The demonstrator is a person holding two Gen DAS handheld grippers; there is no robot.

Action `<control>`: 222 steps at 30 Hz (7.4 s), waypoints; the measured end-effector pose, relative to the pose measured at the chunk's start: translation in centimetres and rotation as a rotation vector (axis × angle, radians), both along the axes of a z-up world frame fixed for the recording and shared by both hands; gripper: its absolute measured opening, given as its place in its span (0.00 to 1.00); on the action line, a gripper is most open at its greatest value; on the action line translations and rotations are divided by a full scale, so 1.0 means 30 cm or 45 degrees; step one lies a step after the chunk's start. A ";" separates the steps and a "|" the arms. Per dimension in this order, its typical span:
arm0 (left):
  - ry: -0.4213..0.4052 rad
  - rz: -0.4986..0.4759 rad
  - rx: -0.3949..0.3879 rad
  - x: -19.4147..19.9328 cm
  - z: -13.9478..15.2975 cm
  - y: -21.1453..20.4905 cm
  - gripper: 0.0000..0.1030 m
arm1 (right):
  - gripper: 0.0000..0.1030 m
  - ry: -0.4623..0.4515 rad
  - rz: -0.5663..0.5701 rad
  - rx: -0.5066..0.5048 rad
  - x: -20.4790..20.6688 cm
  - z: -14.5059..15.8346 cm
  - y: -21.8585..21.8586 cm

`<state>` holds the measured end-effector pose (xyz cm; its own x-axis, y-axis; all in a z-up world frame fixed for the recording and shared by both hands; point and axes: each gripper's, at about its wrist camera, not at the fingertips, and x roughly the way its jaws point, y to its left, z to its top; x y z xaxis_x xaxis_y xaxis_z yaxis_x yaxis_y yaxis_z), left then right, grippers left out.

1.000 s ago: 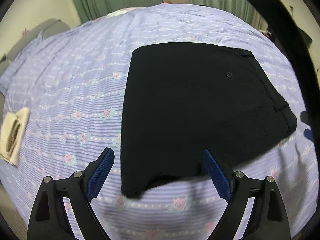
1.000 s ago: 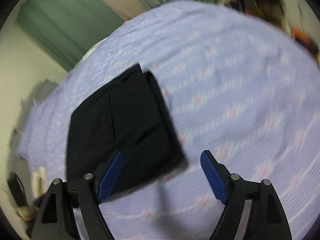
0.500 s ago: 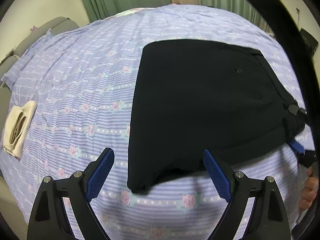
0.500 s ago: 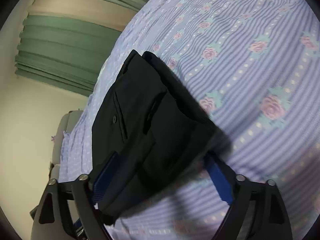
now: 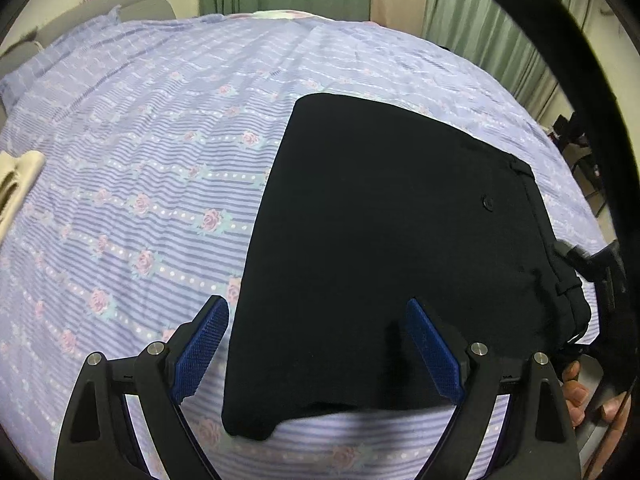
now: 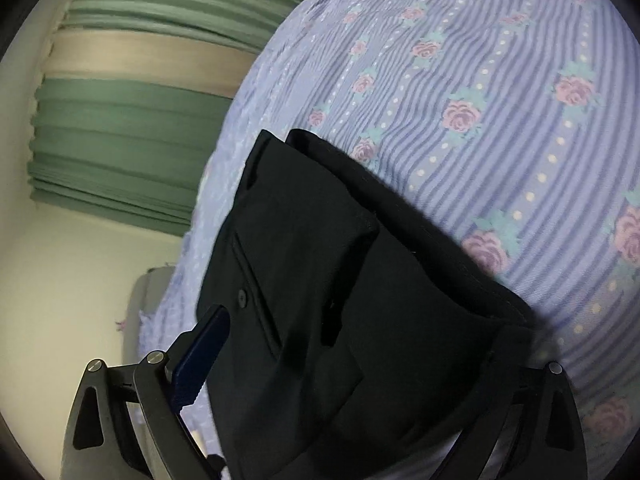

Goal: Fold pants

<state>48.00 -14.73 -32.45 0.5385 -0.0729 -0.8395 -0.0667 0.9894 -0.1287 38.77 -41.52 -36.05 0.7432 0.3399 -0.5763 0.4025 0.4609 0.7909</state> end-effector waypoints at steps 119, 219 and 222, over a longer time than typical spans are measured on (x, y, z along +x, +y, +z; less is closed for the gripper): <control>-0.263 -0.153 -0.091 -0.779 0.916 1.823 0.13 | 0.19 -0.549 0.907 -1.071 -0.830 1.244 1.937; -0.466 -0.270 0.103 -0.937 1.081 1.133 1.00 | 0.94 -0.235 0.515 -1.199 -1.008 1.351 1.419; -0.470 -0.293 0.101 -0.960 1.090 1.084 1.00 | 0.94 -0.238 0.499 -1.204 -1.050 1.358 1.369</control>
